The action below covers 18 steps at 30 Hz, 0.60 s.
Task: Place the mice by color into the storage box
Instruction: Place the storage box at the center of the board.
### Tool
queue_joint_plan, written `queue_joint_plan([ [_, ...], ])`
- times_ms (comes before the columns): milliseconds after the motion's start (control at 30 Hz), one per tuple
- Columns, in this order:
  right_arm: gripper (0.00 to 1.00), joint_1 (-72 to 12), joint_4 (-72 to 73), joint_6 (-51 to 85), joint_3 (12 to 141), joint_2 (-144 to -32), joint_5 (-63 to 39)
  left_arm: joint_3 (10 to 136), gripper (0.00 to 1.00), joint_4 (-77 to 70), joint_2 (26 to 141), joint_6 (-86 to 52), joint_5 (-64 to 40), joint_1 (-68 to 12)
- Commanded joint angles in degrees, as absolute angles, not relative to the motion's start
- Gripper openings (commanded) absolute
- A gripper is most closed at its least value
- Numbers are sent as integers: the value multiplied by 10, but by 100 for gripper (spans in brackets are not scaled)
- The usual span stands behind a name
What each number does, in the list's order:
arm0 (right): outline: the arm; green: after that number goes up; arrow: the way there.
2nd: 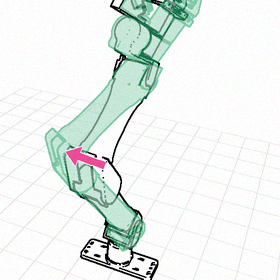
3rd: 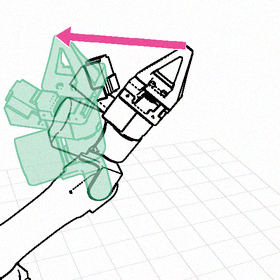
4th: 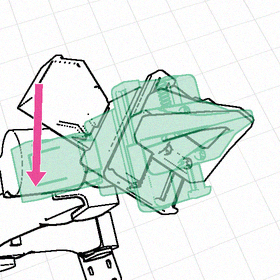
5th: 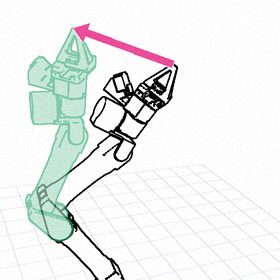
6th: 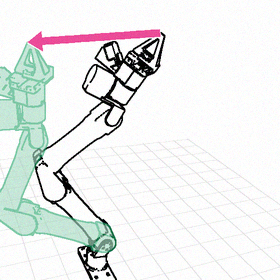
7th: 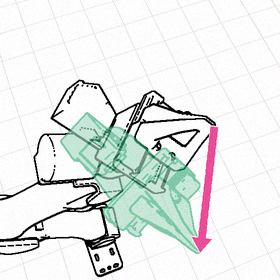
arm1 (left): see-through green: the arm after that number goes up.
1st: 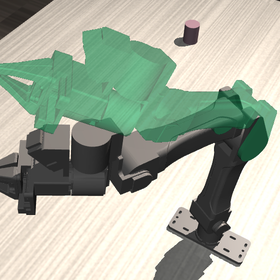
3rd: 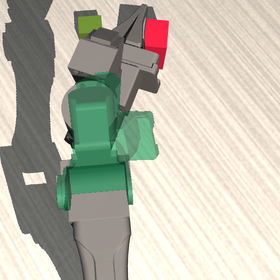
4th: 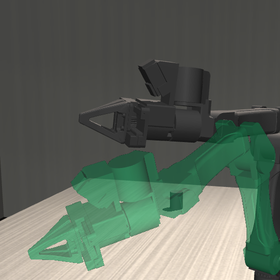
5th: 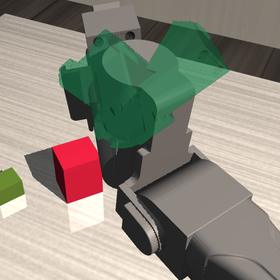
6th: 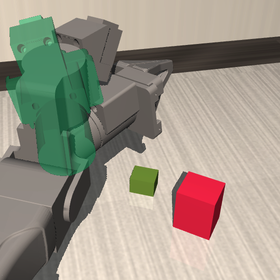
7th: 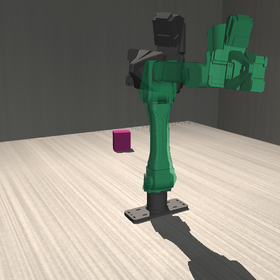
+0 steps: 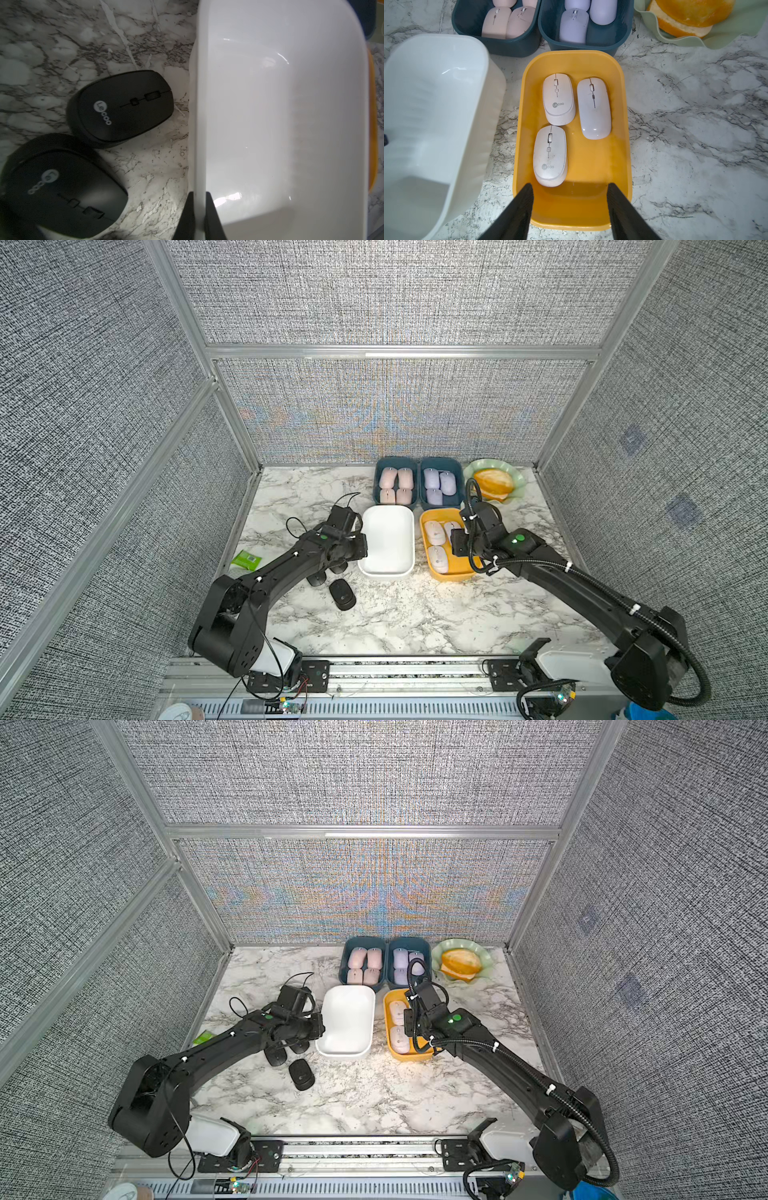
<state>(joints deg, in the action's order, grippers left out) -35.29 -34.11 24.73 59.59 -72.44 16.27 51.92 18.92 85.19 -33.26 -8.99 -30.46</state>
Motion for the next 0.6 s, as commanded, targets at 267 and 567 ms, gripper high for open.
queue_joint_plan([
  [267, 60, -373, -358, 265, 592, -697, 182, 580, 0, 177, 962, -366, -33, -332],
  [567, 61, -375, -365, 263, 587, -685, 186, 614, 2, 189, 1018, -376, -21, -368],
])
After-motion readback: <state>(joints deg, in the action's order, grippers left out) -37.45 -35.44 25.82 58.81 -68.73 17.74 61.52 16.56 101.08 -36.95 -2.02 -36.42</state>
